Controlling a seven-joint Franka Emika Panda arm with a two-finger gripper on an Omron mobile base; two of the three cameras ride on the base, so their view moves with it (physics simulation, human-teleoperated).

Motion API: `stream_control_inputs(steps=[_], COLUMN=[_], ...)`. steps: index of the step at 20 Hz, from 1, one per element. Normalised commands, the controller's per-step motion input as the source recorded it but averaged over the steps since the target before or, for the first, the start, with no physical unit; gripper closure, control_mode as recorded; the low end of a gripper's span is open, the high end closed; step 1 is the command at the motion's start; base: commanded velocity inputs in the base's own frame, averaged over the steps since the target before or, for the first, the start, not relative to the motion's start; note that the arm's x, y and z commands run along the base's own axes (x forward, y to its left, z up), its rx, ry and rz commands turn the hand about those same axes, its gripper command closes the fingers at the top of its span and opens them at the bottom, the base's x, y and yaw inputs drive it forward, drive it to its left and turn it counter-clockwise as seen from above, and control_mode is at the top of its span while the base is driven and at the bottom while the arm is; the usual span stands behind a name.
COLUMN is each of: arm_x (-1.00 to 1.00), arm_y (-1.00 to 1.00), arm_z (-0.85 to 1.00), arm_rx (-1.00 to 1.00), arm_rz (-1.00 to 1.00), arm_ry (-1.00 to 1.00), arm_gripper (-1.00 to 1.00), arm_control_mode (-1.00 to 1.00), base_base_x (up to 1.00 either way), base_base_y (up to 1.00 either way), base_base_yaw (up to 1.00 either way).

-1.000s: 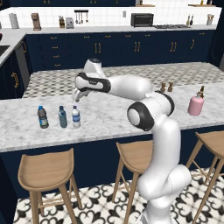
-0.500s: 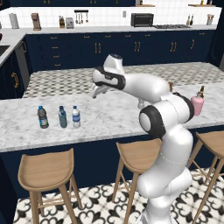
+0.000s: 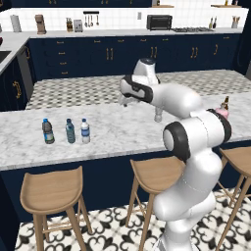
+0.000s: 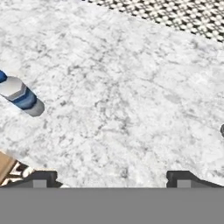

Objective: Move the plastic bottles in the middle to the plastics group, and the glass bottles in the middle to the glass group.

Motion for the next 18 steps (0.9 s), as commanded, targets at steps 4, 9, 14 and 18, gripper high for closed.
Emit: stream_control_inputs(steps=[4,9,14,18], arm_x=[0.0,0.0,0.0,0.13], arm_y=[-0.98,-0.99,-1.0,-0.76], arm_z=[0.0,0.0,0.0,0.0], arm_rx=[-0.06,-0.03,0.0,0.05], arm_rz=[-0.42,-0.5,-0.53,-0.38], arm_ry=[0.02,0.05,0.0,0.0], arm_gripper=[-1.0,-1.0,-1.0,-1.0], arm_control_mode=[-1.0,-1.0,-1.0,-1.0], base_base_x=[0.0,0.0,0.0,0.0], base_base_y=[0.0,0.0,0.0,0.0], base_base_yaw=[0.0,0.0,0.0,0.0])
